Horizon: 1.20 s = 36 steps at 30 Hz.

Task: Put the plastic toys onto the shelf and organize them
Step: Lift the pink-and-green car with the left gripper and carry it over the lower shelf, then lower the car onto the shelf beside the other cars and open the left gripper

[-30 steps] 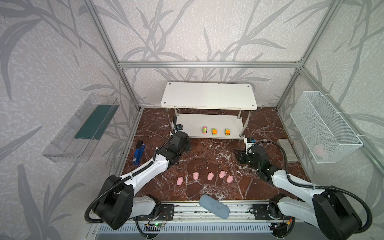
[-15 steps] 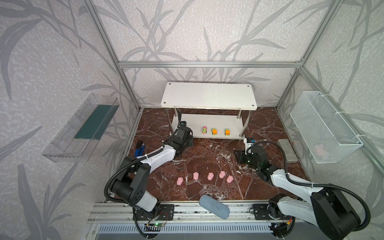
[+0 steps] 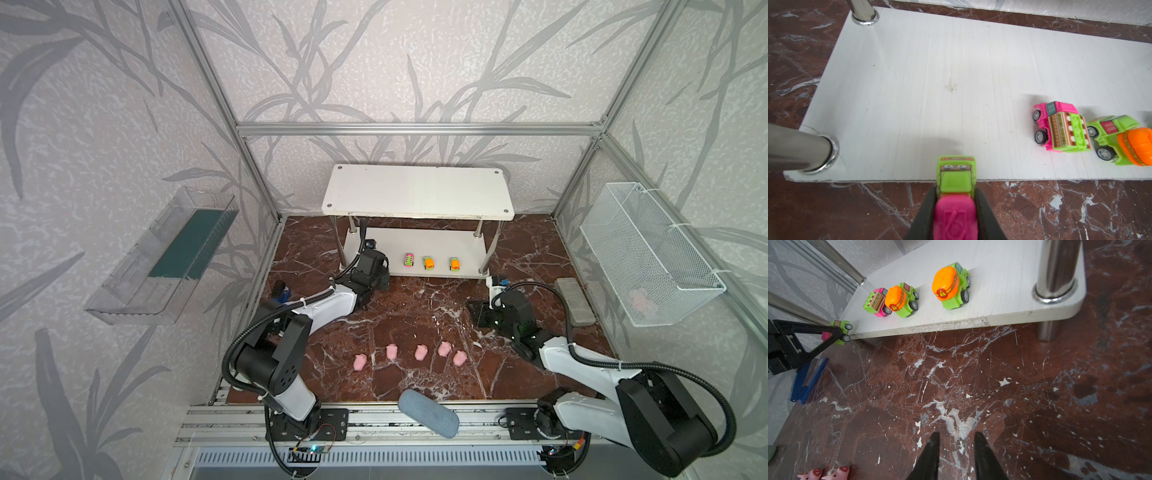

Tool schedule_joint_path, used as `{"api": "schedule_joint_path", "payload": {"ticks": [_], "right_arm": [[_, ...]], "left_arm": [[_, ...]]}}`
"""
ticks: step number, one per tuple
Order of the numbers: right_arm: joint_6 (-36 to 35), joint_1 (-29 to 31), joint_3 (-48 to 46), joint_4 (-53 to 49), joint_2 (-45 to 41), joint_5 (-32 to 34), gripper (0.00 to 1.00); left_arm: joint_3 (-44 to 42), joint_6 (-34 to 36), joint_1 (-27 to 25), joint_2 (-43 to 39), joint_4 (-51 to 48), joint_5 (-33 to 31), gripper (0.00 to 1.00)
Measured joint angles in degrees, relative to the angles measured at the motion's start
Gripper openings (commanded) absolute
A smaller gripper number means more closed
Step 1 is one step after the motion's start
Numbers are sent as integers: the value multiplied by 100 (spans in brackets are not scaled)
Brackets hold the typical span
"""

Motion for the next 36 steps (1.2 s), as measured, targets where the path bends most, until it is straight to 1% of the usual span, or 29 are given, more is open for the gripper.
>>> {"api": "schedule_joint_path", "payload": {"ticks": [13, 31, 36], "right_arm": [[0, -11, 0, 48, 85, -2, 30], [2, -11, 0, 87, 138, -4, 30], [0, -11, 0, 107, 140, -4, 30]], "left_arm": [[157, 39, 72, 317, 201, -74, 25], [247, 37, 184, 457, 402, -94, 26], [310, 39, 212, 527, 420, -94, 27]]}}
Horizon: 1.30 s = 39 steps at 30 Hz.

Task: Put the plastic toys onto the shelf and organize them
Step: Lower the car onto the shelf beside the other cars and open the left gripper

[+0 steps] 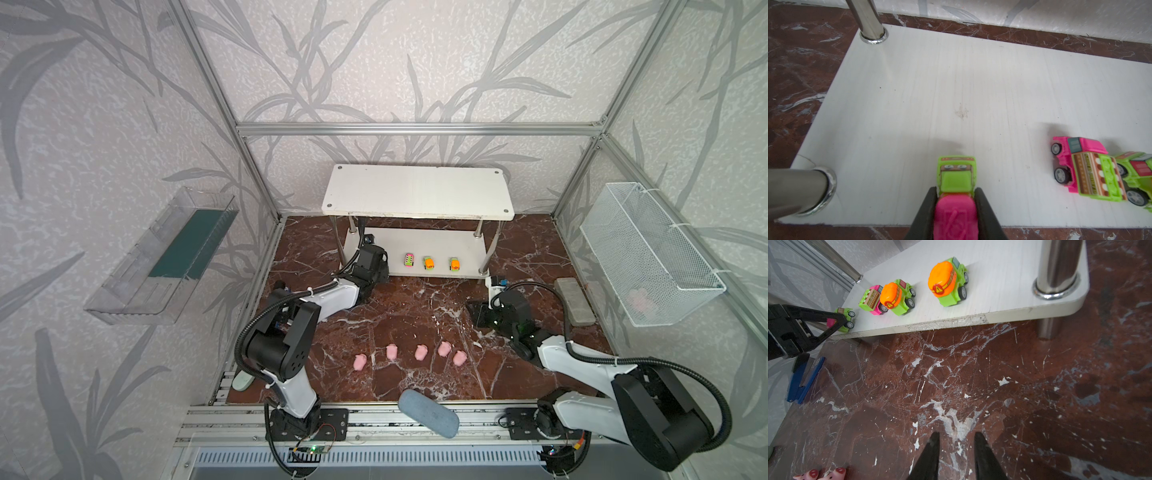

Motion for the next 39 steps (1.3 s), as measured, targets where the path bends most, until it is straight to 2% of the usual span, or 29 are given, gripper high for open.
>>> {"api": "schedule_joint_path", "payload": {"ticks": [22, 30, 39], "right_arm": [[2, -11, 0, 61, 149, -44, 30], [11, -11, 0, 66, 197, -44, 30], [20, -28, 0, 66, 199, -44, 30]], "left_arm": [[208, 7, 103, 302, 190, 24, 32], [245, 20, 129, 348, 225, 37, 29], [254, 48, 192, 391, 306, 85, 33]]}}
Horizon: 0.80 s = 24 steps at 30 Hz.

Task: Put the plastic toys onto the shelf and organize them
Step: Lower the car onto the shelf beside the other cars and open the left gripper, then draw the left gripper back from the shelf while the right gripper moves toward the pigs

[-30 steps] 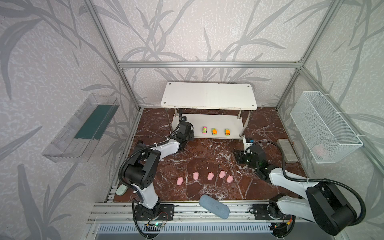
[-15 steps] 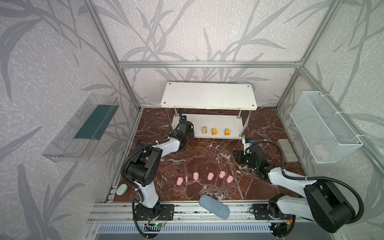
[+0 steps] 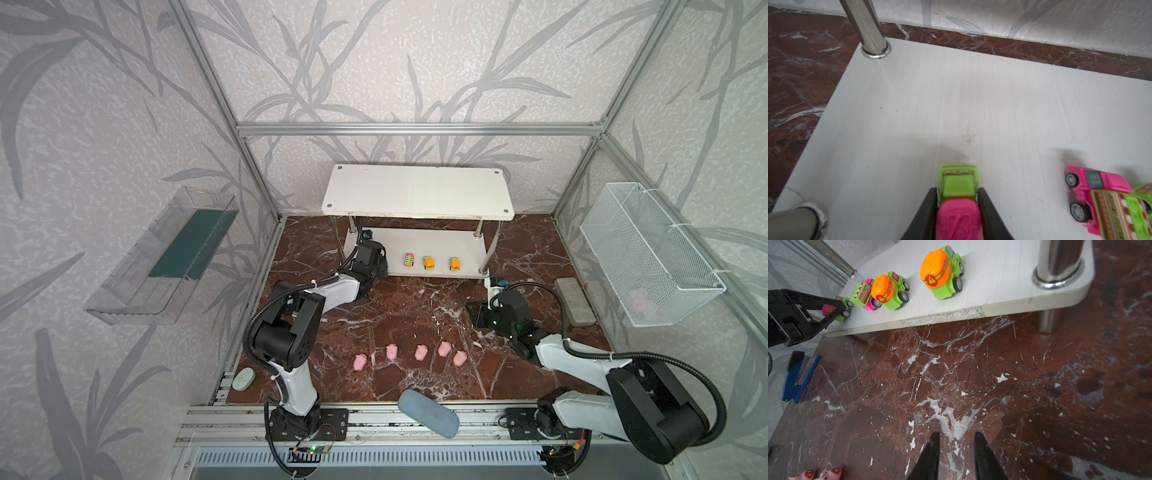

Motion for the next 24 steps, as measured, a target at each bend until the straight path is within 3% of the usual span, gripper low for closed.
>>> {"api": "schedule_joint_path", "payload": {"ticks": [16, 24], "right_arm": [[7, -2, 0, 66, 63, -11, 30], [26, -2, 0, 120, 101, -61, 30]], "left_arm": [[-175, -13, 44, -17, 304, 122, 52], [-562, -57, 44, -492, 562, 306, 58]]}}
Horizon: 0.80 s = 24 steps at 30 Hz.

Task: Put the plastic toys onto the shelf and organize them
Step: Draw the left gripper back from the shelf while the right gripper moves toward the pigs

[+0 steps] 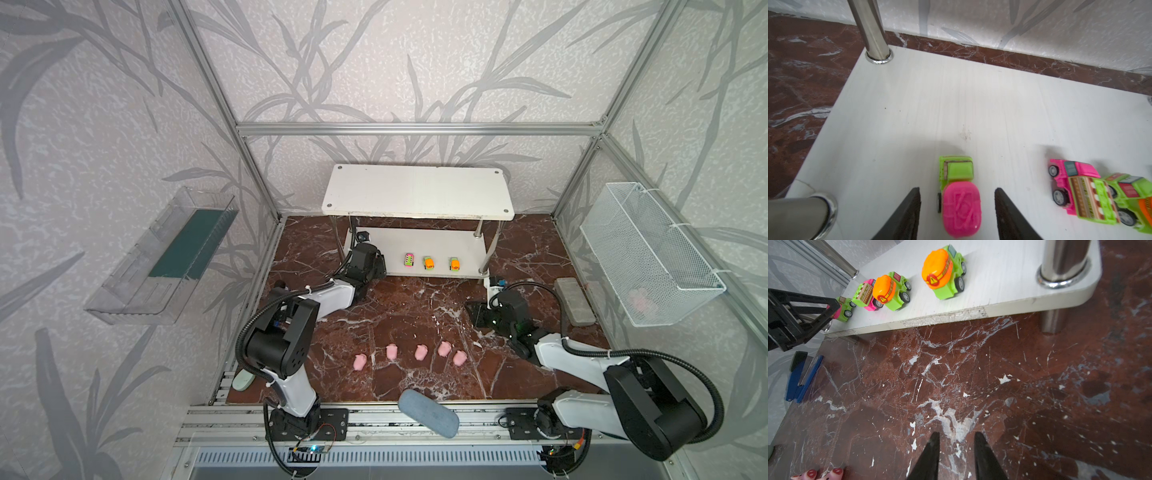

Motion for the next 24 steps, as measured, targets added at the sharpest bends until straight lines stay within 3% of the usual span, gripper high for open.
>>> {"api": "schedule_joint_path", "payload": {"ticks": [14, 24], "right_arm": [[85, 0, 0, 7, 28, -85, 30], [63, 0, 2, -426, -315, -146, 35]], "left_arm": [[-1331, -214, -52, -1495, 372, 267, 61], [-2623, -544, -538, -3045, 175, 210, 61]]}}
